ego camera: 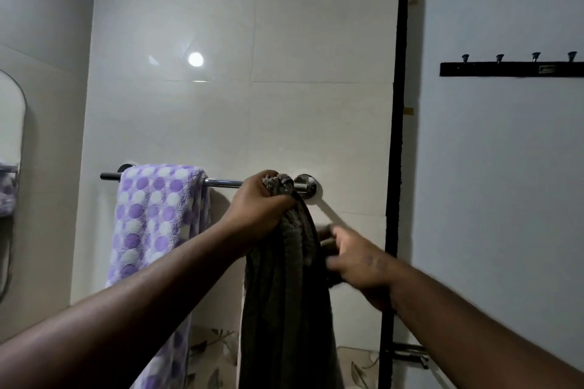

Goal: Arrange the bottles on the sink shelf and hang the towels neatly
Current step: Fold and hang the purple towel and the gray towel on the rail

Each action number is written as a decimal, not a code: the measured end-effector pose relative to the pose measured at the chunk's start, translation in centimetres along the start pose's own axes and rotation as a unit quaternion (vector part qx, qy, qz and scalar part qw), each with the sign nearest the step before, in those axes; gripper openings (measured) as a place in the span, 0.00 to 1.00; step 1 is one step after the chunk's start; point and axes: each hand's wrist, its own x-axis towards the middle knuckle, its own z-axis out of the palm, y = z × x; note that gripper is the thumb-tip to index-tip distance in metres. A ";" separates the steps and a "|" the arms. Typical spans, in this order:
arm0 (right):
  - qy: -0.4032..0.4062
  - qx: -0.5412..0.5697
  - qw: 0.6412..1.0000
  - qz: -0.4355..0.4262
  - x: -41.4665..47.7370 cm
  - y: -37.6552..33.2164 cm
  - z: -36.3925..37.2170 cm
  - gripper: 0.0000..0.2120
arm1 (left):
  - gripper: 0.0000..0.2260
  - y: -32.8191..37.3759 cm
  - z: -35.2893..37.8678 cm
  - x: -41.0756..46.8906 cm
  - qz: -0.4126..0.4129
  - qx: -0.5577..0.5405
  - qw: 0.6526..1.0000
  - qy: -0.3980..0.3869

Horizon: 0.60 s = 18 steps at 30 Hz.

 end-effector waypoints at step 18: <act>0.193 -0.088 0.974 -0.082 1.1 2.0 -0.3 0.04 | 0.09 0.2 -0.6 -0.4 0.008 0.158 0.979 -0.127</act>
